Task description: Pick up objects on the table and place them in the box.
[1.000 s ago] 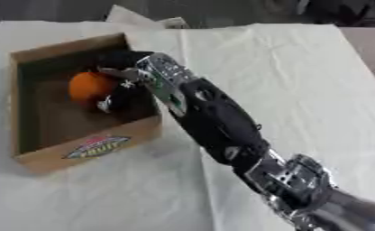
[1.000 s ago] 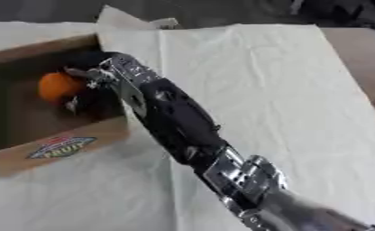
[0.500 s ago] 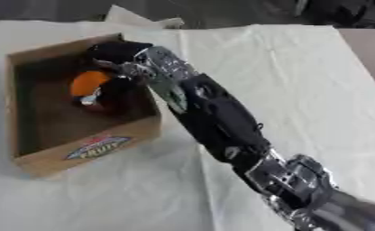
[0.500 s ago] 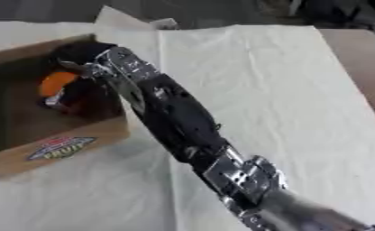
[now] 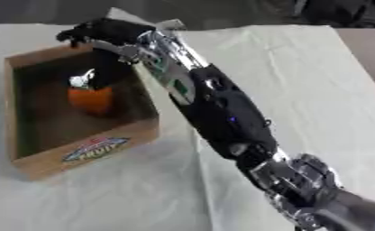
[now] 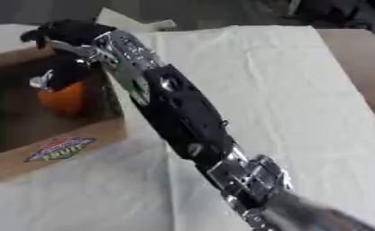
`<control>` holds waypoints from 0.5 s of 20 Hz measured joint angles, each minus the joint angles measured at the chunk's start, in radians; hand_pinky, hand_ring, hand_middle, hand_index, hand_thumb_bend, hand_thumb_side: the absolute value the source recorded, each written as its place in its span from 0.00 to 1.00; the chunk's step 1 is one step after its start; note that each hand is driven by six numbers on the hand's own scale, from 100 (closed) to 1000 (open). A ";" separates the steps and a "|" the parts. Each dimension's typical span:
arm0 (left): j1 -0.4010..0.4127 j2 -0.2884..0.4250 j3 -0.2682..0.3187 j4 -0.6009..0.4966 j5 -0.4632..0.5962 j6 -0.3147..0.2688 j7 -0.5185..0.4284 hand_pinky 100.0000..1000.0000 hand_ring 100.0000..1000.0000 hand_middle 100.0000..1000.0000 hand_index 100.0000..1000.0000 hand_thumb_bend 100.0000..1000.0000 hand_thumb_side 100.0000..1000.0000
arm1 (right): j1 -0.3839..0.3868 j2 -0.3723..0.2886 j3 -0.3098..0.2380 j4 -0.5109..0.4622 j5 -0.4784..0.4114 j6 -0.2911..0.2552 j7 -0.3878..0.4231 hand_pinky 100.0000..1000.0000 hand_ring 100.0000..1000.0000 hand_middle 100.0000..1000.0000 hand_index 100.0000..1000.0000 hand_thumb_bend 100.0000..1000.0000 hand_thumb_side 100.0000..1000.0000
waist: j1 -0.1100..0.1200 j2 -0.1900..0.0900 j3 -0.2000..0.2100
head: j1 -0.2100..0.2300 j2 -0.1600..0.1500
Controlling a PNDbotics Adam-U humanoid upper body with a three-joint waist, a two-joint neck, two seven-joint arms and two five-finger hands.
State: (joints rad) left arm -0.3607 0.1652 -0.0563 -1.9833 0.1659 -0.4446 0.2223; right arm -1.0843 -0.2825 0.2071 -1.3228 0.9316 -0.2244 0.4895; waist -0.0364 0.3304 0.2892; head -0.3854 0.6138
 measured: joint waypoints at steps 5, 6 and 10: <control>0.008 0.000 0.009 0.000 -0.006 0.003 0.012 0.36 0.50 0.58 0.69 0.00 0.92 | 0.066 -0.105 -0.058 -0.119 -0.073 0.021 -0.067 0.86 0.87 0.71 0.96 0.00 0.81 | 0.006 -0.007 -0.023 | 0.033 0.001; 0.009 0.000 0.011 0.000 -0.009 0.003 0.015 0.36 0.50 0.59 0.69 0.00 0.92 | 0.084 -0.126 -0.075 -0.142 -0.088 0.032 -0.081 0.86 0.87 0.71 0.96 0.00 0.80 | 0.007 -0.007 -0.027 | 0.040 0.001; 0.011 0.000 0.013 0.000 -0.018 0.003 0.024 0.36 0.50 0.59 0.69 0.00 0.92 | 0.171 -0.212 -0.131 -0.239 -0.148 0.087 -0.142 0.86 0.85 0.70 0.95 0.00 0.81 | 0.015 -0.008 -0.041 | 0.066 0.001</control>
State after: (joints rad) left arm -0.3493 0.1652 -0.0432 -1.9833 0.1481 -0.4412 0.2458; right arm -0.9129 -0.4941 0.0761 -1.5616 0.7832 -0.1371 0.3479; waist -0.0218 0.3229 0.2478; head -0.3193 0.6147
